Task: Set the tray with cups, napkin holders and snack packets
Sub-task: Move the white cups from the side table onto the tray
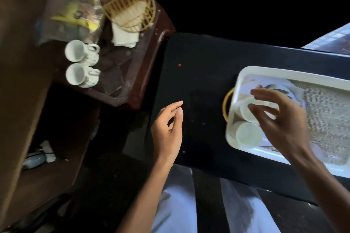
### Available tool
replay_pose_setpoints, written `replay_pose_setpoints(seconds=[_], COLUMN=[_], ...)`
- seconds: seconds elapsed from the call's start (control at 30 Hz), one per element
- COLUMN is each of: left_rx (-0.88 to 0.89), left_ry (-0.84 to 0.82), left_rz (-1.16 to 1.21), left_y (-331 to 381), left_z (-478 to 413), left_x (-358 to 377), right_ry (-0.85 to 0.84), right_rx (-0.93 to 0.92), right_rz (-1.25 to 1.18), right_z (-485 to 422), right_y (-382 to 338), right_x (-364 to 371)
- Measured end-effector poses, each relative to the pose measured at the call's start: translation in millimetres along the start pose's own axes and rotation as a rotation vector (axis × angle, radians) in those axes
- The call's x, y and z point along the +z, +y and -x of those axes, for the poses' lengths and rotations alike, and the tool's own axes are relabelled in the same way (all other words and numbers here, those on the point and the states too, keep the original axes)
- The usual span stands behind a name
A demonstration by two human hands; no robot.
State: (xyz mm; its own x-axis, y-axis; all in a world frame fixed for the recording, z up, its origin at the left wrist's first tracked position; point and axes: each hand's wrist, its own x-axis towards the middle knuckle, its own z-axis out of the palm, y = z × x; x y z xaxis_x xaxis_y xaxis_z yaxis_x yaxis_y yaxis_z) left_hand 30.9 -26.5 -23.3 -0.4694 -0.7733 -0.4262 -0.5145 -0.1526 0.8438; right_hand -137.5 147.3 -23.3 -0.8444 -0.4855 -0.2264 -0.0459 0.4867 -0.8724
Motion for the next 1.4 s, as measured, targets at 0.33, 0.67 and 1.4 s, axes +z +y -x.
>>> replay_pose_setpoints(seconds=[0.33, 0.67, 1.4], left_rx=[0.118, 0.038, -0.072], left_ry=[0.456, 0.482, 0.433], left_rz=[-0.017, 0.041, 0.311], left_y=[3, -22, -19], left_z=[-92, -162, -145], left_x=[-167, -226, -208], right_ry=[-0.129, -0.270, -0.263], right_rx=[-0.014, -0.076, -0.103], right_rz=[-0.045, -0.025, 0.040], right_z=[-24, -59, -56], right_y=[-99, -162, -153], right_x=[163, 313, 340])
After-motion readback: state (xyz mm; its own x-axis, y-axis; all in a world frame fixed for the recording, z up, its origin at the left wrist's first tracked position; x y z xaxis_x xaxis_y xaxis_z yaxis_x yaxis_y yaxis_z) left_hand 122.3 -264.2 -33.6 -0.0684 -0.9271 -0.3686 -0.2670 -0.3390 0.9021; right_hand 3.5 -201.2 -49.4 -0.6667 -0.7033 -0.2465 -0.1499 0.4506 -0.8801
